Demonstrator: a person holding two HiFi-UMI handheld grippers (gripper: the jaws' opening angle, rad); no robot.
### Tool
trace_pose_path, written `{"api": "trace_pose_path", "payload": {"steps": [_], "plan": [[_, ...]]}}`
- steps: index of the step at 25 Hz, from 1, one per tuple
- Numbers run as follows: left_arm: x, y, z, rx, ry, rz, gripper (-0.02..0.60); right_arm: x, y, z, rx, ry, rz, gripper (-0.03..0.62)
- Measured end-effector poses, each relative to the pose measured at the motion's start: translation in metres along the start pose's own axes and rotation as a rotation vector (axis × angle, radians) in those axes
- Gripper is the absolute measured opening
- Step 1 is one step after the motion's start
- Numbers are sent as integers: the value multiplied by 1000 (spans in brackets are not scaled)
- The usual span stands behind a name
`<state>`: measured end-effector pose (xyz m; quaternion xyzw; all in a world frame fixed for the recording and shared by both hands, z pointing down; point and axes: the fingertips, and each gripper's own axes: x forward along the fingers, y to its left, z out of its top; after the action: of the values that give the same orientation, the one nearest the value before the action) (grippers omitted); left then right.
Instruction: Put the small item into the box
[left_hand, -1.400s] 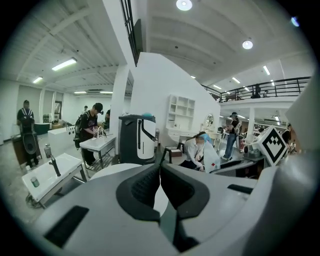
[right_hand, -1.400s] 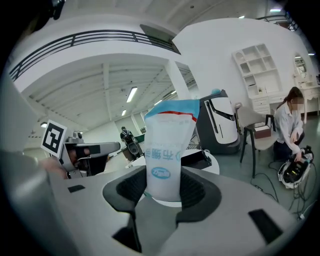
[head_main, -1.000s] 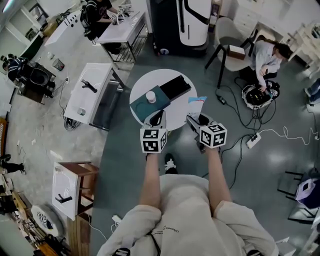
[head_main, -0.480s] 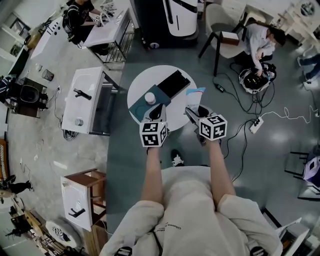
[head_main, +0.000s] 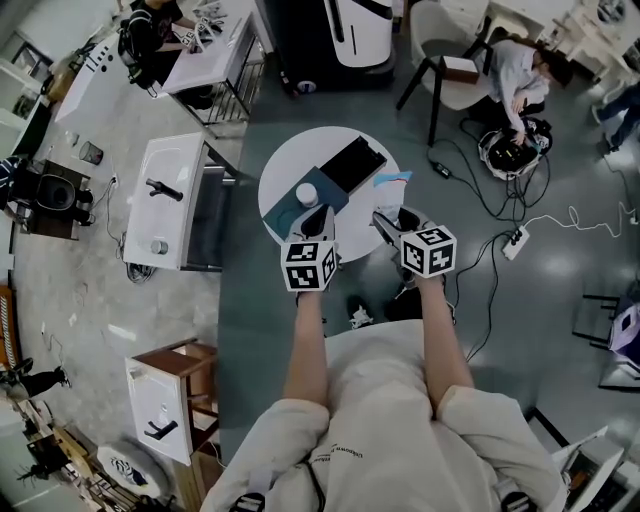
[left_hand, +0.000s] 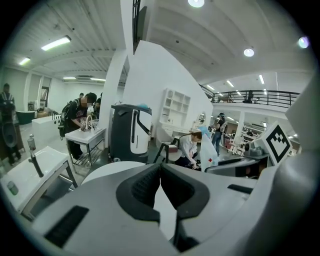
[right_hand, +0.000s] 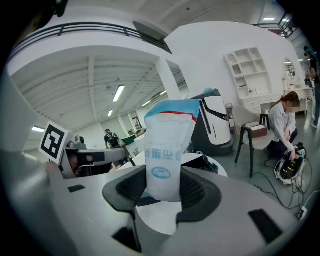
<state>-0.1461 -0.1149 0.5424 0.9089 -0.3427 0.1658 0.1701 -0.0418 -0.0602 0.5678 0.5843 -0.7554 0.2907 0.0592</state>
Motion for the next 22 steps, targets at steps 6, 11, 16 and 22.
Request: {"api": "trace_pose_path", "payload": {"steps": [6, 11, 16, 22], "plan": [[-10, 11, 4, -1, -11, 27, 21, 13, 11, 5, -36, 16, 40, 209], [-14, 23, 17, 8, -26, 50, 21, 34, 24, 23, -49, 8, 96, 209], [-5, 31, 26, -10, -36, 70, 21, 48, 25, 34, -88, 28, 127, 209], [24, 32, 37, -26, -28, 78, 21, 61, 1, 57, -117, 38, 137, 209]]}}
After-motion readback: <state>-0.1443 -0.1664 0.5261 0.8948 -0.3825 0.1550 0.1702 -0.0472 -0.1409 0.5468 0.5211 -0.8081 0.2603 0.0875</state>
